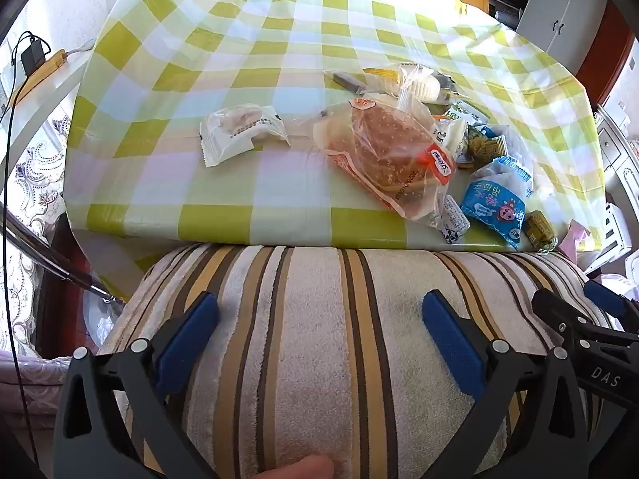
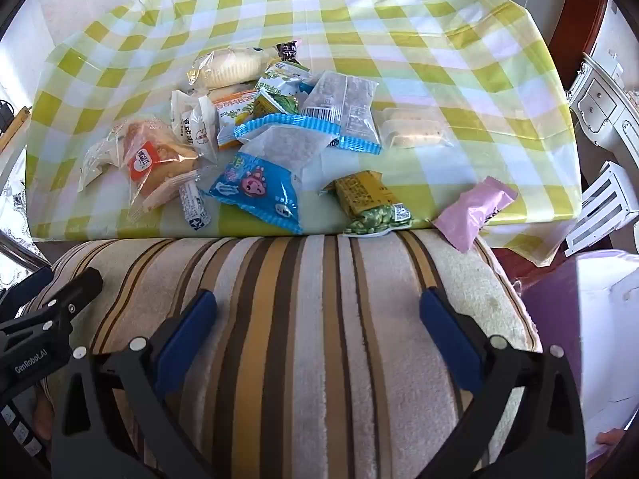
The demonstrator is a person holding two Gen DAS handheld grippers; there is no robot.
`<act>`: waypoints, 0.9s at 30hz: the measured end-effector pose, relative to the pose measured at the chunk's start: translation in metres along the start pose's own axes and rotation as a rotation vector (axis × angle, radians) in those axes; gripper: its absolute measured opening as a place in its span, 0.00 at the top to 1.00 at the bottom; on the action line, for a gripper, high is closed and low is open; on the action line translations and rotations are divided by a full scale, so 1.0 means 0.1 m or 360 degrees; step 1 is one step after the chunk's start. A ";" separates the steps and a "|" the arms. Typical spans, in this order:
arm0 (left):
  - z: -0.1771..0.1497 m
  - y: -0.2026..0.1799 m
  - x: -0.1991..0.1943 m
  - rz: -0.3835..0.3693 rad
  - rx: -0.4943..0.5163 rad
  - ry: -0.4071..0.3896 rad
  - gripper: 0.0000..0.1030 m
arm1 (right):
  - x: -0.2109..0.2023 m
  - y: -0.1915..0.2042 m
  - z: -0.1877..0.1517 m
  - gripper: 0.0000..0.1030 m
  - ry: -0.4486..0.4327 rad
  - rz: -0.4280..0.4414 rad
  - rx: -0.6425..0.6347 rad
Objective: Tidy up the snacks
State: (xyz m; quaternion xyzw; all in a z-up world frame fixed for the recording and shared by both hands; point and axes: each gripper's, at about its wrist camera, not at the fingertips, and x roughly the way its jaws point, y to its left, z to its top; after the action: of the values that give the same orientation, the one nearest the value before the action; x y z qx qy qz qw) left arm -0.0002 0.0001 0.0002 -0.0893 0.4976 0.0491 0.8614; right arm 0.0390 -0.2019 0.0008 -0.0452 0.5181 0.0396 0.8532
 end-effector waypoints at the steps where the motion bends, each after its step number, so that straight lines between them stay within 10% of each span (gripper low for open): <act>1: 0.00 0.00 0.00 -0.0004 -0.0001 0.0001 0.04 | 0.00 0.00 0.00 0.01 0.0002 -0.0008 -0.0003; 27: -0.01 0.02 0.00 0.0006 0.0001 0.0012 0.04 | 0.00 0.00 0.00 0.01 0.0012 -0.0008 -0.0006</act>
State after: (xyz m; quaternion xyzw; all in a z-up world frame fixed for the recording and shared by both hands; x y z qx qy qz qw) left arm -0.0012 0.0022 -0.0002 -0.0883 0.5011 0.0501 0.8594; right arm 0.0390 -0.2020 0.0011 -0.0483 0.5210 0.0381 0.8513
